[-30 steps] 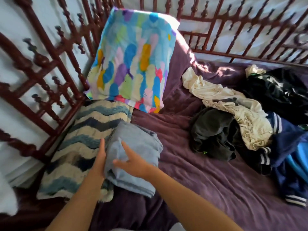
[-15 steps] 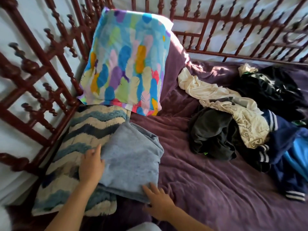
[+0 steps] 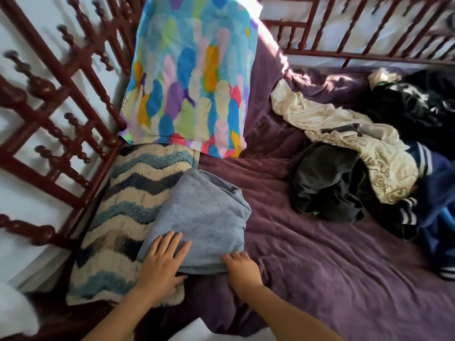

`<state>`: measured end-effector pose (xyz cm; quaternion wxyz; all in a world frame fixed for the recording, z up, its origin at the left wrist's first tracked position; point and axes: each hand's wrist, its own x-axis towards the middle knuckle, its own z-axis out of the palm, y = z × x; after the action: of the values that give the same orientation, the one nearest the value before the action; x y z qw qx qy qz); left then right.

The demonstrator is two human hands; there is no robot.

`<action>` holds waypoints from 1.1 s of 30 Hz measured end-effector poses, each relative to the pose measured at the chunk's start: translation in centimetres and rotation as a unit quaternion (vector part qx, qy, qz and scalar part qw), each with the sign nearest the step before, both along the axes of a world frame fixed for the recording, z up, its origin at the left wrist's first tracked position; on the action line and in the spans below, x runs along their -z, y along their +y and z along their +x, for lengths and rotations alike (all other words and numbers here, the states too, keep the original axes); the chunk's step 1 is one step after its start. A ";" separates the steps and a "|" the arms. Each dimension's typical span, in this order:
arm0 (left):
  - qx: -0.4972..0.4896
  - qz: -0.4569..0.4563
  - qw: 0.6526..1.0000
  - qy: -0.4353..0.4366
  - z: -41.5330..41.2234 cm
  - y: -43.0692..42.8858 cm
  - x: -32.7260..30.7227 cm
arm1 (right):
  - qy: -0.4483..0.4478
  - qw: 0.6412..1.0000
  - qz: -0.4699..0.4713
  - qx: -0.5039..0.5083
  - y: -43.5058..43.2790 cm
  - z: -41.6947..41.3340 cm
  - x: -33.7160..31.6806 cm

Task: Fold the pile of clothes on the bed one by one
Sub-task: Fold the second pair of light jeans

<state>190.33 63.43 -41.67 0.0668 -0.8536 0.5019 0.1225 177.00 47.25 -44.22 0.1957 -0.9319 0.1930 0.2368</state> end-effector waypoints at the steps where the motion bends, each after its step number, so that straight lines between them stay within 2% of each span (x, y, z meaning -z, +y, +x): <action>1: 0.000 -0.015 1.000 -0.011 0.0 -0.2 0.1 | -0.013 1.000 0.010 0.011 -0.8 0.1 -0.3; 6: 0.016 -0.124 0.988 -0.087 1.5 -1.1 0.3 | -0.081 0.995 0.043 0.044 -5.0 -0.4 -1.8; 11: 0.056 -0.194 0.975 -0.097 2.3 -2.8 -0.4 | -0.133 0.985 0.074 0.080 -7.5 -0.8 -3.2; 18: 0.071 -0.221 0.966 -0.116 0.6 -5.4 -1.0 | -0.185 0.975 0.062 0.102 -9.8 -2.9 -5.2; 22: 0.059 -0.184 0.978 -0.082 -2.8 -7.0 -0.2 | -0.189 0.970 0.049 0.142 -11.2 -5.9 -6.1; 24: 0.039 -0.120 0.992 -0.029 -5.2 -7.6 1.6 | -0.176 0.969 0.032 0.168 -11.6 -7.8 -6.4; 27: 0.004 -0.076 0.997 0.024 -8.8 -8.6 3.3 | -0.159 0.965 0.020 0.205 -11.6 -10.7 -6.7; 33: 0.008 -0.096 0.990 0.106 -12.5 -11.4 4.1 | -0.170 0.945 -0.005 0.279 -10.9 -16.3 -7.8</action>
<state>177.83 52.05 -45.79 -0.0679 -0.8344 0.5221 0.1631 160.71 36.35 -36.39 0.2788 -0.8681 0.4106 0.0099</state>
